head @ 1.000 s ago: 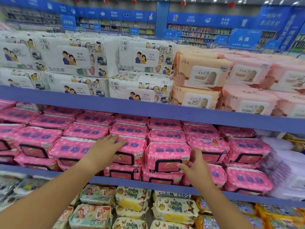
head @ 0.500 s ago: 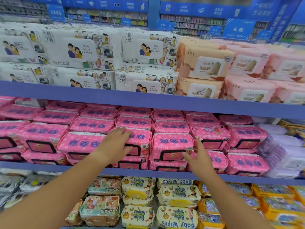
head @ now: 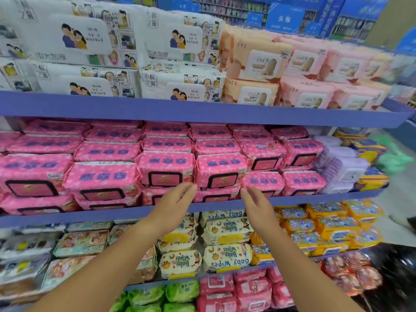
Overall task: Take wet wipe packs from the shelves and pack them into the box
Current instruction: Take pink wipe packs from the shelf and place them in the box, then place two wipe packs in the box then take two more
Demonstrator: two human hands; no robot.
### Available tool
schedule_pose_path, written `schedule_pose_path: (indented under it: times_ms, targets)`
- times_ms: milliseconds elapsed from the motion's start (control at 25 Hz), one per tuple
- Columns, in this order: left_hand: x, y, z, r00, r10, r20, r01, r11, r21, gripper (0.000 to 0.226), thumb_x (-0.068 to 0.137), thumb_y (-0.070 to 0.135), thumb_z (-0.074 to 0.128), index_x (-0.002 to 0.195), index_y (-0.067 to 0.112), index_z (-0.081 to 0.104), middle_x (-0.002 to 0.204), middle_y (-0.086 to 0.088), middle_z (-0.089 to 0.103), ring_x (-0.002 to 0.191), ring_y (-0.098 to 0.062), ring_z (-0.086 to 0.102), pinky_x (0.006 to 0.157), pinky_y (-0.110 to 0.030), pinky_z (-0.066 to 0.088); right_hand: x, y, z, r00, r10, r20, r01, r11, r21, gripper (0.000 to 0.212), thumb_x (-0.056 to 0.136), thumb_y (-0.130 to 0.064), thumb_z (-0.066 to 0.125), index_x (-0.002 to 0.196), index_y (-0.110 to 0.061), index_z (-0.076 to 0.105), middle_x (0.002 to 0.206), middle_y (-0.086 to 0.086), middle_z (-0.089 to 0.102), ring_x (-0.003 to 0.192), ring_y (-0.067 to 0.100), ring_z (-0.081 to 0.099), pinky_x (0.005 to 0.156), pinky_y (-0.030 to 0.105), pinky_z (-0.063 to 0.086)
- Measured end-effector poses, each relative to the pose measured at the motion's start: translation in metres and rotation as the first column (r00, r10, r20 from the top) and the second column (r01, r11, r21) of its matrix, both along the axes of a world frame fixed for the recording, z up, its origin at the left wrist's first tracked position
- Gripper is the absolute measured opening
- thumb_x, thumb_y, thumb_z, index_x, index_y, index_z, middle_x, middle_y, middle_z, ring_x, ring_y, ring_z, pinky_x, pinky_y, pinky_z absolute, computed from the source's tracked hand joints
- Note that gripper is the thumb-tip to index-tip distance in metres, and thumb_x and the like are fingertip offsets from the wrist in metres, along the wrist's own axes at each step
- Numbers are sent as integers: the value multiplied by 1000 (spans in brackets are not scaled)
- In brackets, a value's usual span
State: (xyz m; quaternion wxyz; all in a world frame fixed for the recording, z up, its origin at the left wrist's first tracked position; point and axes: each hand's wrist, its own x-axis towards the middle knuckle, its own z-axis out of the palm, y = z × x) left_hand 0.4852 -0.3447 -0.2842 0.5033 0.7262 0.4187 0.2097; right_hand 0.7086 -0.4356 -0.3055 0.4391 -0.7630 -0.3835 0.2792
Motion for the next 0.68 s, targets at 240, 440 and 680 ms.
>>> schedule_pose_path:
  times_ms: [240,440,680]
  targets:
    - [-52,-58,-36,983,10,-183,-31,993,-110,68,98,64,39,156,28,32,161,9,34,144,-13,38,107,-25,38,-48,-40,-33,991,104,-84,-106,994,-18,58,99,-52,50,150,-27,43,153,-8,44,140,16,43,112,39,39]
    - [-140,-119,-77,958,62,-282,-138,957,-257,74,95,70,38,156,29,31,160,10,34,145,-15,37,116,-35,32,-143,-78,-82,959,236,-157,-251,964,-86,56,100,-48,51,149,-24,45,154,-6,44,141,14,41,113,35,37]
    - [-292,-169,-111,915,194,-353,-311,897,-314,82,91,73,37,158,28,27,162,10,32,141,-12,38,110,-29,30,-279,-106,-117,908,367,-203,-400,903,-156,57,99,-49,52,151,-25,42,155,-9,41,142,11,39,113,30,32]
